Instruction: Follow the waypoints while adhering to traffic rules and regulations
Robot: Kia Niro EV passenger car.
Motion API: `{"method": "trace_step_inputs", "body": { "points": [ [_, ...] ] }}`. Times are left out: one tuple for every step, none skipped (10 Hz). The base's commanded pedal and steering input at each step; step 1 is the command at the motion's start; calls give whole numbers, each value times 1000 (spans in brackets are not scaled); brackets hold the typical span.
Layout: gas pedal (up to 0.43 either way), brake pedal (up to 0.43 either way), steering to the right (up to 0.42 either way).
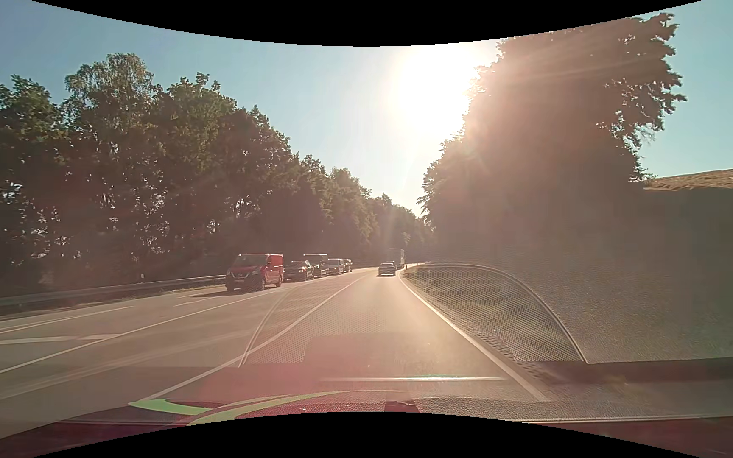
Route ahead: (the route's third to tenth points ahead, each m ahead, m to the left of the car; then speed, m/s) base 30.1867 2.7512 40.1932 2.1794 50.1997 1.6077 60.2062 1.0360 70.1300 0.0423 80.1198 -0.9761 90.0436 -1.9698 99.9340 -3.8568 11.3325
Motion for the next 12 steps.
{"method": "trace_step_inputs", "body": {
  "points": [
    [441, 0, 1],
    [429, 0, 2],
    [429, 0, 2],
    [421, 0, 3],
    [409, 0, 3],
    [390, 0, 3],
    [378, 0, 3],
    [378, 0, 3],
    [370, 0, 3],
    [358, 0, 2],
    [358, 0, 2],
    [350, 0, 2]
  ]
}}
